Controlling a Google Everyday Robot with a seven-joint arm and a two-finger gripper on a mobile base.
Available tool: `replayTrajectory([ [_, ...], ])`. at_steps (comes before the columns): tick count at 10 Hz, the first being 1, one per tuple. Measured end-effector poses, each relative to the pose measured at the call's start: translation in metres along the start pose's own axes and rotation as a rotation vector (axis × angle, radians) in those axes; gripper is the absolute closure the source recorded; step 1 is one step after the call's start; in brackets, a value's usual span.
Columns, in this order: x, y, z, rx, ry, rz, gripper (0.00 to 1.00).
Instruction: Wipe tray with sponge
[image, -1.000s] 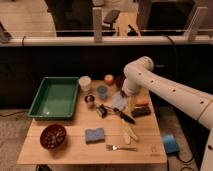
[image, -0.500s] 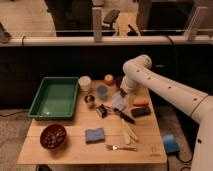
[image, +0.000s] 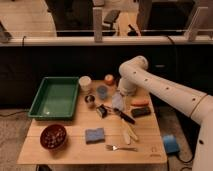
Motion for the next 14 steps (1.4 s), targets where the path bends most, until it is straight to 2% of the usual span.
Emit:
replayTrajectory([
  [2,-0.025,0.016,-0.002,-0.012,0.000,-0.023,0.20],
  [4,-0.059,0.031,-0.002,-0.027,-0.007,-0.063,0.20],
  [7,-0.105,0.045,0.017,-0.067,-0.019,-0.130,0.20],
  [10,-0.136,0.064,0.039,-0.093,-0.042,-0.152,0.20],
  [14,-0.153,0.086,0.061,-0.096,-0.070,-0.157,0.20],
])
